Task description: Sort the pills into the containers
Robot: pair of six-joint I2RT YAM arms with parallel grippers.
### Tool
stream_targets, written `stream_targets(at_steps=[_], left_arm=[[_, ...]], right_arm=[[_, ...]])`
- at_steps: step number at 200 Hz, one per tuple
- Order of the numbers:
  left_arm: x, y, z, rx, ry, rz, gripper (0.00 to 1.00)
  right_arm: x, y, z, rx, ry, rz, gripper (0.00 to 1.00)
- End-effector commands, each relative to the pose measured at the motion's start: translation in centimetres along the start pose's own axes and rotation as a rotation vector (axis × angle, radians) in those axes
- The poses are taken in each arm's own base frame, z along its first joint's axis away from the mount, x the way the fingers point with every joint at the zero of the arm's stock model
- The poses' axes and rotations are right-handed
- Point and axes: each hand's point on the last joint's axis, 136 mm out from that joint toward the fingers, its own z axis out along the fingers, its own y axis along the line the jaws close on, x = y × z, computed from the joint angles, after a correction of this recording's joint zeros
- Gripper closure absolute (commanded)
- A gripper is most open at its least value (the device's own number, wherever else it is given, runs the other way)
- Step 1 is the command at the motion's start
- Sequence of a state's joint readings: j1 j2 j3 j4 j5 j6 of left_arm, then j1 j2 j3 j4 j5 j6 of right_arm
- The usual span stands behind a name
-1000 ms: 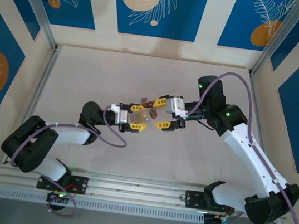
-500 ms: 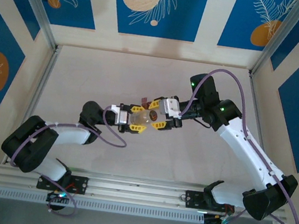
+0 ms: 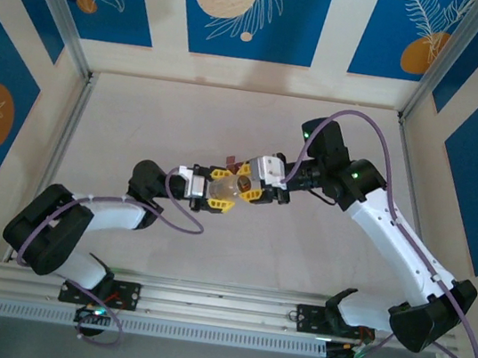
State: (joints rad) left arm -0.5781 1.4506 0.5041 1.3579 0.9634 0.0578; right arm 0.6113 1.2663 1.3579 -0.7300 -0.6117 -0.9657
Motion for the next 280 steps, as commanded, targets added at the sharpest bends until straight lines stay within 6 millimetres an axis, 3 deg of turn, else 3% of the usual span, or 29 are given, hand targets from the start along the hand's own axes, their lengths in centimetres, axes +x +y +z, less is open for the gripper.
stream_targets(at_steps=[1, 43, 80, 139, 224, 256, 280], left_arm=[[-1.6, 1.9, 0.5, -0.081, -0.038, 0.072, 1.00], [-1.2, 3.4, 0.2, -0.172, 0.011, 0.109, 1.00], [-0.7, 4.1, -0.1, -0.229, 0.059, 0.142, 1.00], [-0.4, 5.3, -0.7, -0.340, 0.101, 0.200, 1.00], [-0.4, 5.2, -0.9, -0.385, 0.102, 0.239, 1.00], [-0.1, 5.0, -0.9, -0.388, 0.101, 0.230, 1.00], [0.3, 5.0, -1.0, -0.387, 0.106, 0.219, 1.00]], right_arm=[[1.6, 0.0, 1.3, 0.006, 0.109, 0.143, 0.69], [4.7, -0.1, 2.0, 0.049, 0.283, 0.384, 0.74], [5.7, 0.1, 3.0, 0.044, 0.346, 0.595, 0.77], [8.9, -2.7, 3.4, 0.239, 0.485, 0.916, 0.78], [11.6, -6.4, 3.3, 0.494, 0.404, 1.317, 0.88], [11.3, -7.7, 3.1, 0.577, 0.312, 1.443, 0.85], [10.1, -8.5, 2.8, 0.614, 0.222, 1.450, 0.74]])
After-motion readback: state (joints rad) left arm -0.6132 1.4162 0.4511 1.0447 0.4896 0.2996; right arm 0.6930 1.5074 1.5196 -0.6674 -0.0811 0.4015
